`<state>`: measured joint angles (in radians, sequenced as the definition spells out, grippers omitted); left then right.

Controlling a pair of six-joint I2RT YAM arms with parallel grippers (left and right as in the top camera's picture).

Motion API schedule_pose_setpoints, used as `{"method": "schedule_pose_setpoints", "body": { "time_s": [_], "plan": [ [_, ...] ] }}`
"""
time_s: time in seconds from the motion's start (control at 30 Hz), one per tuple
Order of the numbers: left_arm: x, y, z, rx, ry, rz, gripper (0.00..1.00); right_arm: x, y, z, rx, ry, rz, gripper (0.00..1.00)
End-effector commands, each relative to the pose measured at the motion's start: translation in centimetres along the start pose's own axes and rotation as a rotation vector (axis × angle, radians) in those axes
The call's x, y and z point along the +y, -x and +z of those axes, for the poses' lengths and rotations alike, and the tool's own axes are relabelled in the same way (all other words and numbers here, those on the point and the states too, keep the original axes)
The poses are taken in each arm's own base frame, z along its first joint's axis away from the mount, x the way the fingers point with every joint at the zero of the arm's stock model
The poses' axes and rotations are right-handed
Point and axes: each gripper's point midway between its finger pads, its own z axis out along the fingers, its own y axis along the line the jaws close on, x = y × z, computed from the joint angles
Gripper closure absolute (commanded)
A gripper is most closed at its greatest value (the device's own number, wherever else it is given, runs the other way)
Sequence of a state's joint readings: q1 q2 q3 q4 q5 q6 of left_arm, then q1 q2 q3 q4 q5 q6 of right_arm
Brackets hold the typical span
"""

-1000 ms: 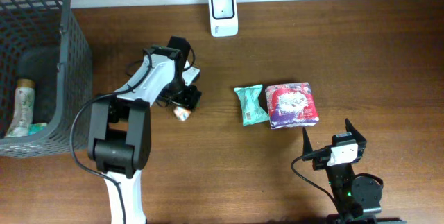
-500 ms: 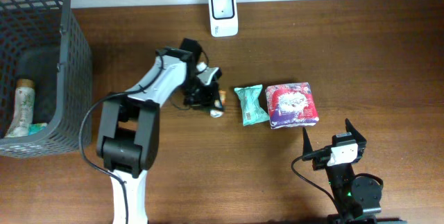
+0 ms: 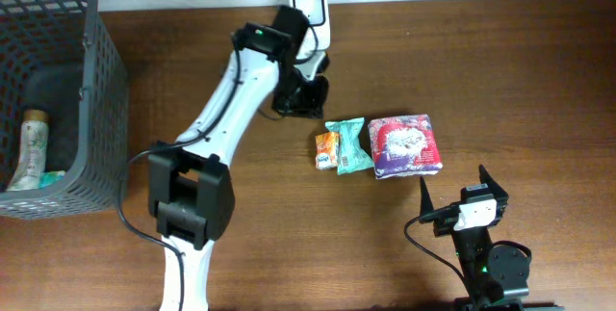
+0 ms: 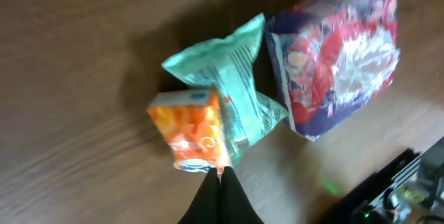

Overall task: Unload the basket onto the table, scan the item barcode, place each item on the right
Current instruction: 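Pick the orange tissue packet from the basket, set it left of the green pouch, then pick the teal tissue packet from the basket, set it left of the orange packet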

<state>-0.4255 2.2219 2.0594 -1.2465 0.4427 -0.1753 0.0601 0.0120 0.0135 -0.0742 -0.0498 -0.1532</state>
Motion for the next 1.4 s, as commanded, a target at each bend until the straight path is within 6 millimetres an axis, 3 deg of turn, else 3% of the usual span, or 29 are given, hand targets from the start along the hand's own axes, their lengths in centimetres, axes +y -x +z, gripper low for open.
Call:
{"method": "schedule_pose_setpoints", "body": {
  "time_s": [0.0, 0.1, 0.13, 0.17, 0.23, 0.37, 0.5, 0.6, 0.63, 0.7, 0.73, 0.77, 0.8, 0.9, 0.97, 1.0, 1.07, 1.1, 1.17, 1.2, 1.3, 1.37],
  "plan": [
    [-1.5, -2.6, 6.4, 0.141, 0.036, 0.055, 1.00, 0.1, -0.3, 0.0, 0.002, 0.004, 0.011, 0.01],
    [-1.9, -3.4, 9.5, 0.187, 0.060, 0.081, 1.00, 0.1, -0.3, 0.0, 0.002, 0.004, 0.011, 0.01],
    [-0.9, -3.4, 9.9, 0.185, 0.124, 0.083, 1.00, 0.1, -0.3, 0.0, 0.002, 0.004, 0.011, 0.01],
    [0.5, -3.3, 9.8, 0.177, 0.200, 0.046, 1.00, 0.1, -0.3, 0.0, 0.002, 0.004, 0.011, 0.01],
    [1.3, -3.2, 9.4, 0.177, 0.212, 0.029, 1.00, 0.1, -0.3, 0.0, 0.003, 0.004, 0.011, 0.01],
    [-0.6, -1.9, 7.3, 0.147, 0.166, 0.035, 1.00, 0.1, -0.3, 0.0, 0.002, 0.004, 0.011, 0.01],
    [-3.7, 0.5, -0.8, 0.032, 0.144, 0.055, 1.00, 0.1, -0.3, 0.0, 0.002, 0.004, 0.011, 0.01],
    [-3.9, 2.1, -9.5, -0.131, 0.116, 0.120, 1.00, 0.1, -0.3, 0.0, 0.002, 0.004, 0.011, 0.01],
    [-3.6, 2.5, -12.9, -0.218, 0.111, 0.118, 0.94, 0.1, -0.3, 0.0, 0.002, 0.004, 0.011, 0.01],
    [-1.1, 2.3, -21.4, -0.412, 0.130, 0.074, 0.81, 0.1, -0.3, 0.0, 0.002, 0.004, 0.011, 0.01],
    [0.5, 1.5, -25.3, -0.497, 0.149, 0.039, 0.60, 0.1, -0.3, 0.0, 0.002, 0.004, 0.011, 0.01],
    [1.6, 0.7, -28.1, -0.554, 0.179, 0.064, 0.18, 0.1, -0.3, 0.0, 0.002, 0.004, 0.011, 0.01],
    [3.2, -0.8, -32.0, -0.632, 0.238, 0.103, 0.00, 0.1, -0.3, 0.0, 0.002, 0.004, 0.011, 0.01],
    [8.8, -4.4, -38.9, -0.776, 0.375, -0.055, 0.01, 0.1, -0.3, 0.0, 0.003, 0.004, 0.011, 0.01],
    [14.6, -7.1, -42.0, -0.847, 0.466, -0.341, 0.01, 0.1, -0.3, 0.0, 0.003, 0.004, 0.011, 0.01],
    [17.3, -8.3, -42.5, -0.845, 0.484, -0.453, 0.01, 0.1, -0.3, 0.0, 0.003, 0.004, 0.011, 0.01],
    [21.8, -10.3, -41.5, -0.781, 0.509, -0.636, 0.01, 0.1, -0.3, 0.0, 0.002, 0.004, 0.011, 0.01],
    [25.4, -12.7, -40.8, -0.751, 0.574, -0.893, 0.01, 0.1, -0.3, 0.0, 0.003, 0.004, 0.011, 0.01],
    [29.3, -15.8, -39.7, -0.703, 0.682, -1.154, 0.01, 0.1, -0.3, 0.0, 0.002, 0.004, 0.011, 0.01],
    [31.6, -17.0, -38.5, -0.646, 0.735, -1.202, 0.01, 0.1, -0.3, 0.0, 0.003, 0.004, 0.011, 0.01],
    [36.0, -17.8, -36.7, -0.629, 0.752, -1.269, 0.01, 0.1, -0.3, 0.0, 0.002, 0.004, 0.011, 0.01],
    [37.9, -18.6, -35.7, -0.616, 0.755, -1.303, 0.01, 0.1, -0.3, 0.0, 0.002, 0.004, 0.011, 0.01]
  ]
}}
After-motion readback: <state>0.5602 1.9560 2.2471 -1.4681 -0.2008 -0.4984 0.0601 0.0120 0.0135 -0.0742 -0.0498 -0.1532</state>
